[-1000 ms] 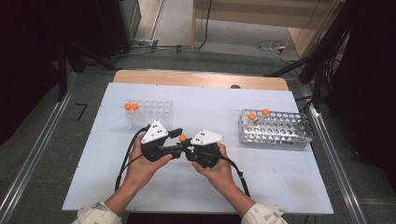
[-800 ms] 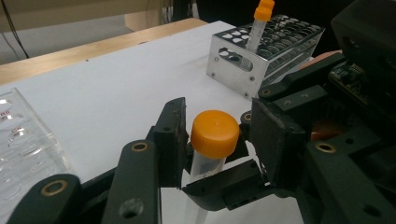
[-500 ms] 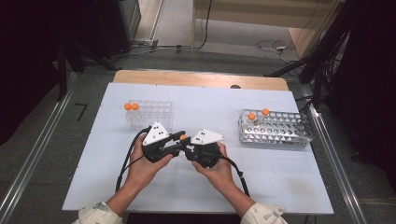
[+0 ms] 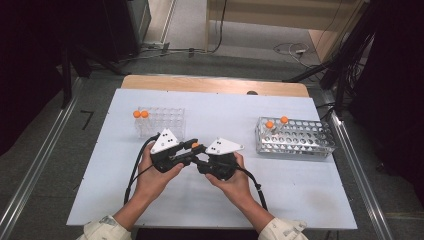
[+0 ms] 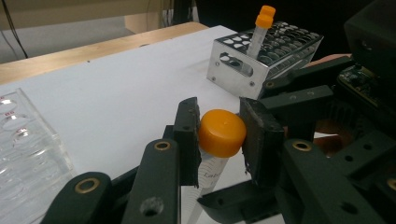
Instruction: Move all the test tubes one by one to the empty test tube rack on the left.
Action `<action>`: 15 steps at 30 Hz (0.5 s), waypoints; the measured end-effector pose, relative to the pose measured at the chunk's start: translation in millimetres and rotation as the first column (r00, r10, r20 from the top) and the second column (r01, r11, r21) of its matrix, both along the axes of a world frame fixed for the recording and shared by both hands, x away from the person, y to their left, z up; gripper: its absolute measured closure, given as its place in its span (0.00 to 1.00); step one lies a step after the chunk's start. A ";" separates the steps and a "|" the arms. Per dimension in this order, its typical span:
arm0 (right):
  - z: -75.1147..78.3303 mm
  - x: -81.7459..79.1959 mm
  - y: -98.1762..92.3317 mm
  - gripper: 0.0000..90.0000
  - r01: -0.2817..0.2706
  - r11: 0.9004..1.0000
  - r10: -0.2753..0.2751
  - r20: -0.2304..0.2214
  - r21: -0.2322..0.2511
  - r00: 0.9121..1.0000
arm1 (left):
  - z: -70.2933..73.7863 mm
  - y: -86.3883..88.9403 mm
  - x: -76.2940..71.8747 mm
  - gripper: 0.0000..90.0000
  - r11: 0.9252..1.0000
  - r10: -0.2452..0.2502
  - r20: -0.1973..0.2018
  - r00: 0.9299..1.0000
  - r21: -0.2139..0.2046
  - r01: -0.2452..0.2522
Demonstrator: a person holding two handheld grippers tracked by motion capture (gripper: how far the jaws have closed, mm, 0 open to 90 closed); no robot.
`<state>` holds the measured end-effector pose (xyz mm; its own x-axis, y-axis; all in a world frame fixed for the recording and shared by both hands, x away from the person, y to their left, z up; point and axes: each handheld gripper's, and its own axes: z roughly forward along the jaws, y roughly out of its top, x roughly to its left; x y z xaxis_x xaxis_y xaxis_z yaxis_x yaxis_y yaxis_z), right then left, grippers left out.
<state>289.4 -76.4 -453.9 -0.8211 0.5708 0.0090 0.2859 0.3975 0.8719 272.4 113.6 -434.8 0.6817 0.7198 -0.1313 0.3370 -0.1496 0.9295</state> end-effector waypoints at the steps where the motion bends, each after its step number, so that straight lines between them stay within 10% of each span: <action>1: 0.5 0.1 -1.4 0.51 0.003 1.000 -0.003 0.003 0.001 1.000 | 1.0 1.3 0.5 0.78 1.000 0.002 0.000 1.000 -0.004 -0.002; 15: -2.2 0.3 -45.5 0.35 0.102 0.995 -0.102 -0.023 -0.014 0.994 | 11.8 28.0 16.8 0.78 0.995 0.084 -0.015 0.996 -0.052 -0.085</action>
